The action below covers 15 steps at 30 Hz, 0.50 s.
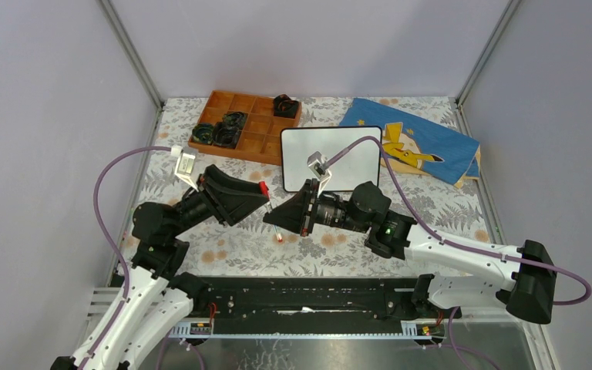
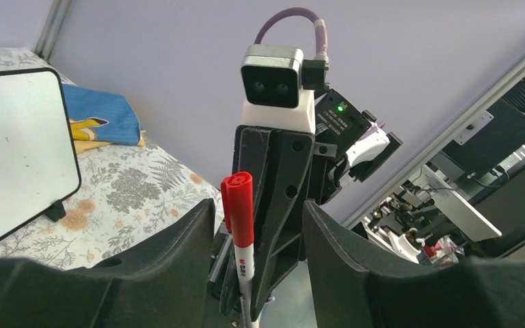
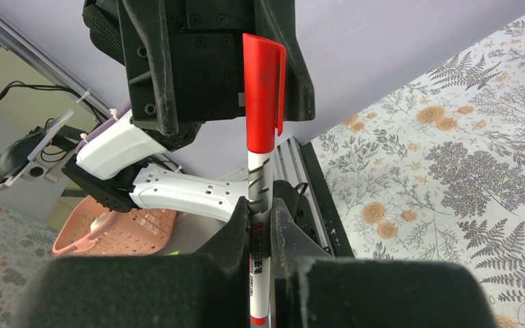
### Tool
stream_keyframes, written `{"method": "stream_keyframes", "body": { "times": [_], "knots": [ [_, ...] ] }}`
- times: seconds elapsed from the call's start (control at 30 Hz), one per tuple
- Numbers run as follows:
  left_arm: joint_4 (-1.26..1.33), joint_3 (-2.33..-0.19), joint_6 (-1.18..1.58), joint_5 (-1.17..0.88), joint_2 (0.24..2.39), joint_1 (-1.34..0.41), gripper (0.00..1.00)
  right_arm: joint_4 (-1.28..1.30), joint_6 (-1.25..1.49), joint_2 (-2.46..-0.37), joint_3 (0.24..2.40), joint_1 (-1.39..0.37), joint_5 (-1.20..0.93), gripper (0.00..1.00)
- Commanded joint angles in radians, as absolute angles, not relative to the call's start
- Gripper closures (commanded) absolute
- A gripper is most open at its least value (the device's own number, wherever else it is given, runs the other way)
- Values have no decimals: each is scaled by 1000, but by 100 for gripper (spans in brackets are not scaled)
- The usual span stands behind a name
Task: Write a sentence on the whiteboard
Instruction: Open the whiteboard marker at the center of the board.
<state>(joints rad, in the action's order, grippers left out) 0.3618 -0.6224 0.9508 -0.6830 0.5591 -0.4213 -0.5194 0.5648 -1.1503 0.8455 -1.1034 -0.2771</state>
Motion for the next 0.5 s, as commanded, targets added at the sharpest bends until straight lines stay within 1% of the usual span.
{"method": "stream_keyframes", "body": {
  "times": [0.0,0.2,0.4,0.47],
  "knots": [
    [439,-619,967,-733,563,-429,45,-558,552,-1144,854,-1108,-301,100],
    [455,-609,977,-752,579,-440,46,-561,558,-1157,861,-1108,-304,100],
    [453,-606,968,-743,573,-442,59,-558,558,-1161,860,-1108,-304,100],
    [450,-607,962,-741,572,-443,65,-551,556,-1161,858,-1108,-300,100]
  ]
}}
